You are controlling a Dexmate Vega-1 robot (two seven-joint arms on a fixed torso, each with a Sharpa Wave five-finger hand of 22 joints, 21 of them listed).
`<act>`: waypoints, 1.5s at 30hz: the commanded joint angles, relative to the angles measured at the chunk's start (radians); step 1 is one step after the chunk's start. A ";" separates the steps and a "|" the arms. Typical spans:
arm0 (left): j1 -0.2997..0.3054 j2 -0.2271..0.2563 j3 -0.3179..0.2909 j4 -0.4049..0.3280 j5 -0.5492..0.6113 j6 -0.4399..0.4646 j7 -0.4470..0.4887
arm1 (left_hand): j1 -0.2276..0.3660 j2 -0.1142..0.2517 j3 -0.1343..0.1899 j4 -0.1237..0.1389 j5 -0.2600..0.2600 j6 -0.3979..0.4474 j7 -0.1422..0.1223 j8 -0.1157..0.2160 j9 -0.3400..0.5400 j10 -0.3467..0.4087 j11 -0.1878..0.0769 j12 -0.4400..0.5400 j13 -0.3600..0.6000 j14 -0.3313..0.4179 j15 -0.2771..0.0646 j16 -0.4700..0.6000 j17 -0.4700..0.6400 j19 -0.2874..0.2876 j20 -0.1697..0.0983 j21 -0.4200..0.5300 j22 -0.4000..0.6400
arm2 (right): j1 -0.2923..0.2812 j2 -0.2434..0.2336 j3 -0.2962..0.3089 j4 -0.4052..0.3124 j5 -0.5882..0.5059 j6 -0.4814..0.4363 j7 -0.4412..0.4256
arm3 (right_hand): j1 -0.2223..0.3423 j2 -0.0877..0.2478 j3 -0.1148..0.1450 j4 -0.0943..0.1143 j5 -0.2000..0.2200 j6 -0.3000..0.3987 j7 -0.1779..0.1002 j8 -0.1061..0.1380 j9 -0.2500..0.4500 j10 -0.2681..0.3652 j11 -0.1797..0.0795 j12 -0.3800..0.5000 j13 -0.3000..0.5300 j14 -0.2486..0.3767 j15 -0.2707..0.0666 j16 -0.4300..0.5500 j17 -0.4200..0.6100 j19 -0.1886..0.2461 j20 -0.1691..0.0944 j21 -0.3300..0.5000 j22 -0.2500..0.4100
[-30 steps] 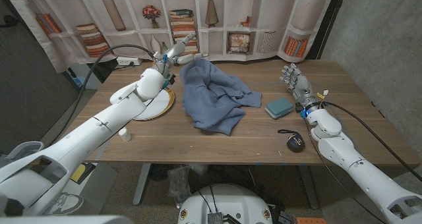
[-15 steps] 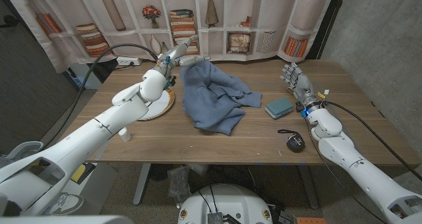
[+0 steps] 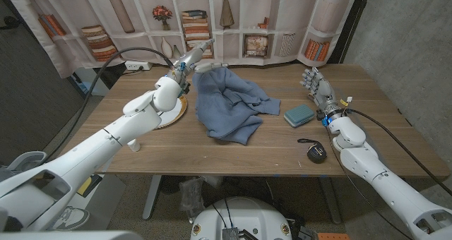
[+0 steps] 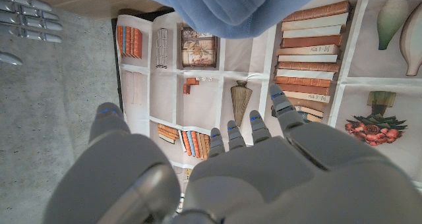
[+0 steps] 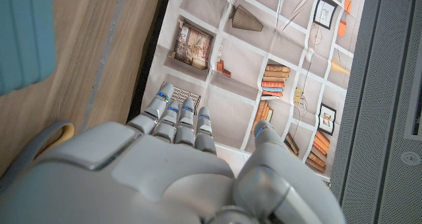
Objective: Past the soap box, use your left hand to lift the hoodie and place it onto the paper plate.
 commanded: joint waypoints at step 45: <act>-0.017 -0.054 0.163 -0.033 0.398 0.255 -0.118 | -0.039 0.006 -0.113 -0.014 0.012 0.057 -0.020 0.008 0.001 0.045 -0.032 0.011 0.001 0.020 -0.046 0.001 0.005 0.047 0.009 -0.012 0.004 | -0.054 -0.019 0.009 -0.064 0.000 -0.015 -0.023 | 0.004 0.008 0.001 -0.009 0.002 0.006 -0.001 0.002 0.002 0.009 0.000 -0.001 0.002 0.007 -0.001 -0.004 0.000 0.012 0.004 -0.023 0.006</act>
